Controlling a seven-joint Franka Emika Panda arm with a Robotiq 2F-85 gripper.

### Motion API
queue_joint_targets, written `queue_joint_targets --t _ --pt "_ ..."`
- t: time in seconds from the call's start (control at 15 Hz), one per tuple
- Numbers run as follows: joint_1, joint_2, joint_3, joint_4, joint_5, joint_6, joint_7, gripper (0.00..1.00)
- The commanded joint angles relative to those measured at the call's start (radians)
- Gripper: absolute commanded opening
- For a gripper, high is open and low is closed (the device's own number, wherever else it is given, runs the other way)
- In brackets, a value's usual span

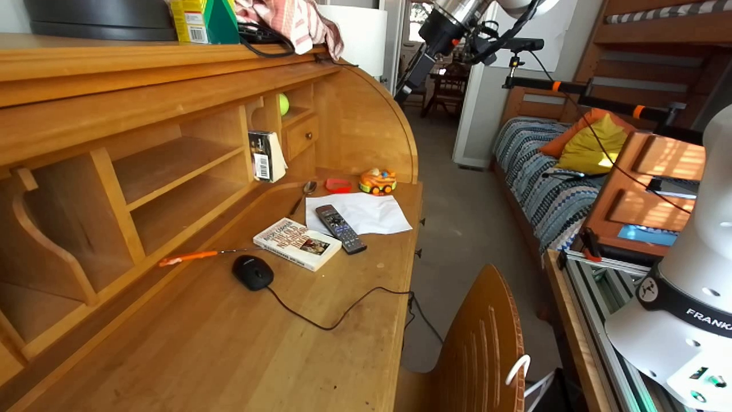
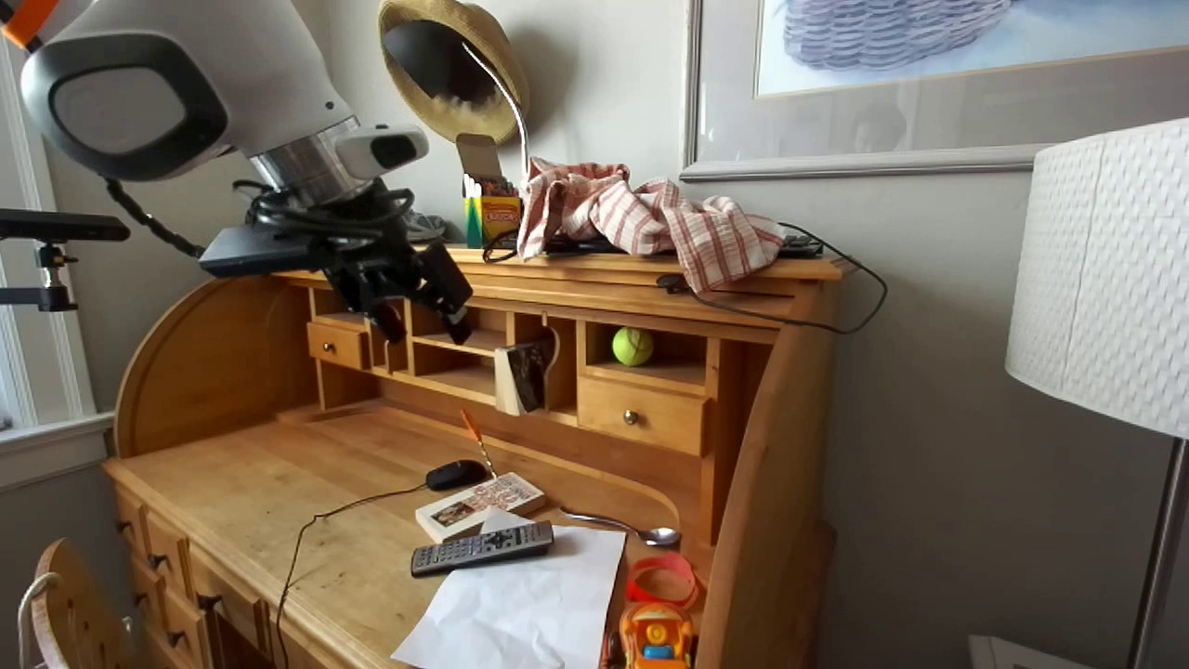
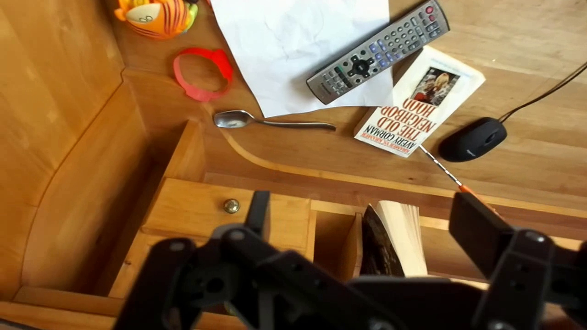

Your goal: Open the right drawer

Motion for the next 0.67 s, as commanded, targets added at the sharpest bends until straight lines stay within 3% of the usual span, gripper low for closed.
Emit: queue_joint_targets --t 0.0,0.33,0.6 --pt "0.096 -0.011 -0.125 -0.098 0.234 0.164 -0.226 1.0" --pt "0.258 0.061 -0.293 -0.035 0.564 0.208 -0.438 1.0" --pt "0.344 0.234 -0.396 0.093 0.758 0.193 -0.514 1.0"
